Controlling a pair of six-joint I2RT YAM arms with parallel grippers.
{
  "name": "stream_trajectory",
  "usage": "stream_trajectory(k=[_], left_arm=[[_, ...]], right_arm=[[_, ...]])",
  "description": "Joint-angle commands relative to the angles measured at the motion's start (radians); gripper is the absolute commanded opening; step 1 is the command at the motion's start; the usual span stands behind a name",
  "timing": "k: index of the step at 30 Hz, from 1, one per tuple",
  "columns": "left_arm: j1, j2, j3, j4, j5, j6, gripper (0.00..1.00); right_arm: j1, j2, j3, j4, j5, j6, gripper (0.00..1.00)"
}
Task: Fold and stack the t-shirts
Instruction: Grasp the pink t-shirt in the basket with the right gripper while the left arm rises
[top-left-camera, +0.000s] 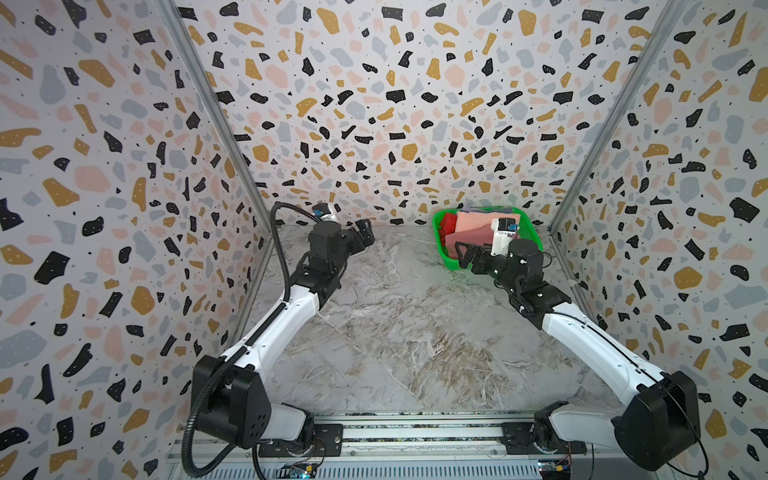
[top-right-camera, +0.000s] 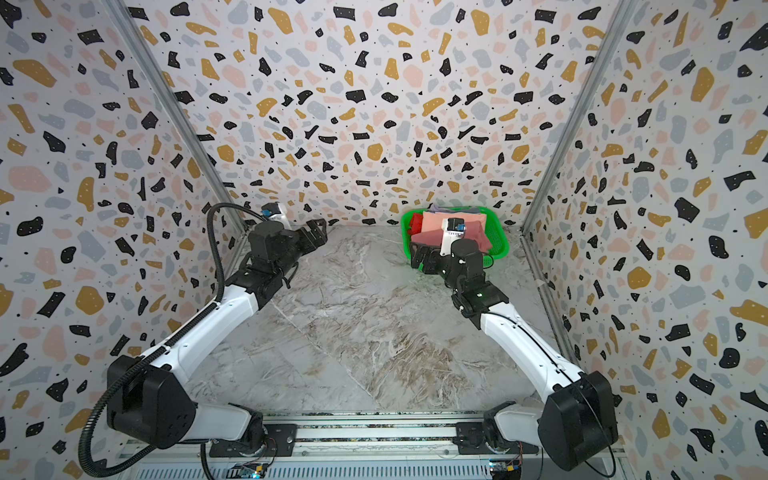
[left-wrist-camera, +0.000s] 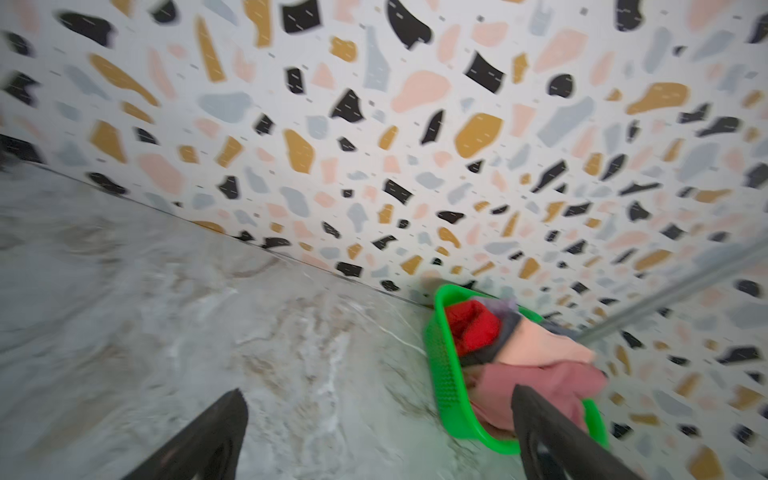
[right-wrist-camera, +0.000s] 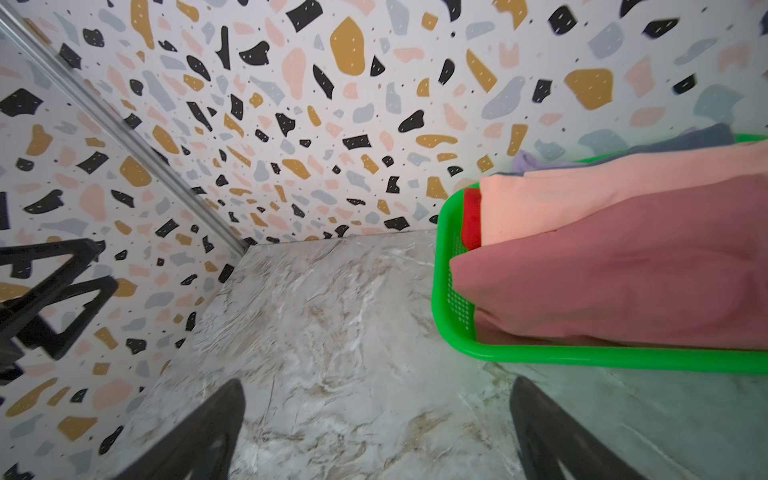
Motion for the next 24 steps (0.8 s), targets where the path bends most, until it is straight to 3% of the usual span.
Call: stream_trajectory(k=[1, 3, 4, 6, 8, 10, 13, 15, 18, 19, 21, 24], left_arm=[[0.007, 0.032, -0.064, 0.29, 0.252, -0.112, 0.99], [0.025, 0.082, -0.022, 0.282, 0.319, -0.119, 0.99], [0.034, 0.117, 0.019, 0.246, 0.342, -0.117, 0.99], [0.048, 0.193, 0.118, 0.122, 0.374, -0.108, 1.0], [0.055, 0.266, 0.221, 0.013, 0.419, -0.067, 0.99], [0.054, 0.287, 0.229, 0.032, 0.408, -0.05, 1.0], [0.056, 0.269, 0.174, 0.151, 0.355, -0.061, 0.99], [0.059, 0.251, 0.13, 0.259, 0.333, -0.116, 1.0], [0.056, 0.248, 0.036, 0.576, 0.405, -0.336, 0.99], [0.052, 0.251, 0.025, 0.634, 0.422, -0.352, 1.0], [0.047, 0.231, 0.04, 0.561, 0.414, -0.308, 1.0], [0.022, 0.185, 0.04, 0.605, 0.439, -0.261, 0.99]], right_arm=[[-0.075, 0.037, 0.009, 0.108, -0.227, 0.039, 0.99], [-0.106, 0.092, 0.02, 0.136, -0.195, 0.077, 0.99], [-0.127, 0.134, 0.042, 0.124, -0.142, 0.112, 0.99], [-0.174, 0.217, 0.104, 0.119, -0.142, 0.108, 0.99], [-0.185, 0.296, 0.176, 0.085, -0.037, 0.085, 0.99], [-0.189, 0.362, 0.237, 0.064, 0.064, 0.051, 1.0], [-0.23, 0.454, 0.326, 0.035, 0.124, 0.015, 0.99], [-0.285, 0.505, 0.363, 0.021, 0.082, 0.012, 0.98], [-0.377, 0.558, 0.393, 0.042, -0.041, 0.006, 0.95], [-0.402, 0.568, 0.395, 0.05, -0.071, 0.006, 0.95], [-0.447, 0.592, 0.412, 0.054, -0.138, -0.003, 0.93], [-0.495, 0.641, 0.46, 0.02, -0.229, -0.028, 0.89]])
